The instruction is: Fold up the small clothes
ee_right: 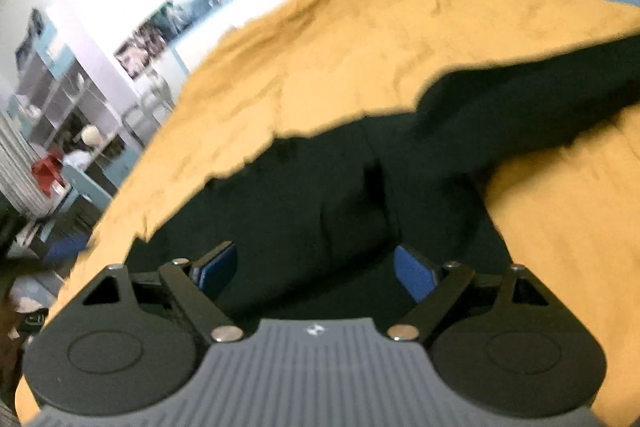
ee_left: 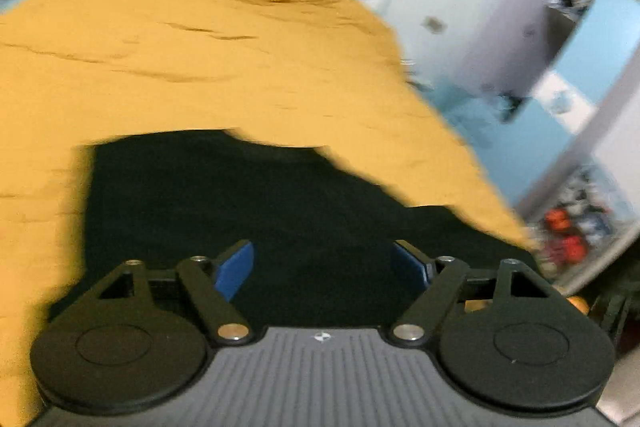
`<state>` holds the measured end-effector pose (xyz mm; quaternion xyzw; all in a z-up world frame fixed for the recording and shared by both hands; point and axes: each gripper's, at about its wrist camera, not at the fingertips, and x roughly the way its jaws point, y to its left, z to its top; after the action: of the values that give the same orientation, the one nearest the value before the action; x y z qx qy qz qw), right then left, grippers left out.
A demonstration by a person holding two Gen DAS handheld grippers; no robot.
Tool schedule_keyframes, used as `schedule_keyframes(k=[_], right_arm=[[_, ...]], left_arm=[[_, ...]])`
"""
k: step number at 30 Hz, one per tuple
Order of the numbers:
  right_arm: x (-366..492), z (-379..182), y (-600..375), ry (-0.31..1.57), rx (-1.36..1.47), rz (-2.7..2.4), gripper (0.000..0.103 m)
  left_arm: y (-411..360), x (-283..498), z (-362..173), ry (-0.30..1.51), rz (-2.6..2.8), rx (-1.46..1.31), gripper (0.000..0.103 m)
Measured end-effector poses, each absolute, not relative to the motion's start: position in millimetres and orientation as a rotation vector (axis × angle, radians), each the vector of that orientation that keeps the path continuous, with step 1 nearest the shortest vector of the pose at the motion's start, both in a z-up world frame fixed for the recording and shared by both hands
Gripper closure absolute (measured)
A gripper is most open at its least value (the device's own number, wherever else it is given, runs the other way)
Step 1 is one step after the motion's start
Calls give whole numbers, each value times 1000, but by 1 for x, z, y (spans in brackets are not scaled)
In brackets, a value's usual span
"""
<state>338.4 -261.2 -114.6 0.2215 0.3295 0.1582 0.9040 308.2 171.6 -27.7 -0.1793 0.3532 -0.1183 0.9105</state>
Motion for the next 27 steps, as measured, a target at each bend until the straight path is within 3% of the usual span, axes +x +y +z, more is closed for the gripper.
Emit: schedule_keyframes(k=[2,5,11,14,16,17,20,22,24,27], right_arm=[[372,-120,-257,656,409,312,31],[421,-136,-246,717,338,307,32],[469,-172,-231,870,379,300,41],[470,-173,-219,868,342,313,56],[470,-173,-212,871,300,313,71],[473,-174,-209,879,284,317,84],[475,-175,-204,876,258,310,91],[473,-174,-204,861,272,299,98],[467,-167,-207,833,292,296,101],[453,-138,-220,714,338,283,102]], left_arm=[[209,292,-42,740,-167,-313,11],[241,277,-70,749,-85,-216,12],[244,269,-106,801,-53,-48,16],[236,260,-118,799,-89,102,16],[221,267,-127,797,-83,228,19],[214,272,-131,802,-93,290,21],[204,282,-148,833,-130,387,39],[202,287,-151,833,-150,399,65],[205,291,-149,827,-136,385,79],[214,283,-146,806,-91,321,84]])
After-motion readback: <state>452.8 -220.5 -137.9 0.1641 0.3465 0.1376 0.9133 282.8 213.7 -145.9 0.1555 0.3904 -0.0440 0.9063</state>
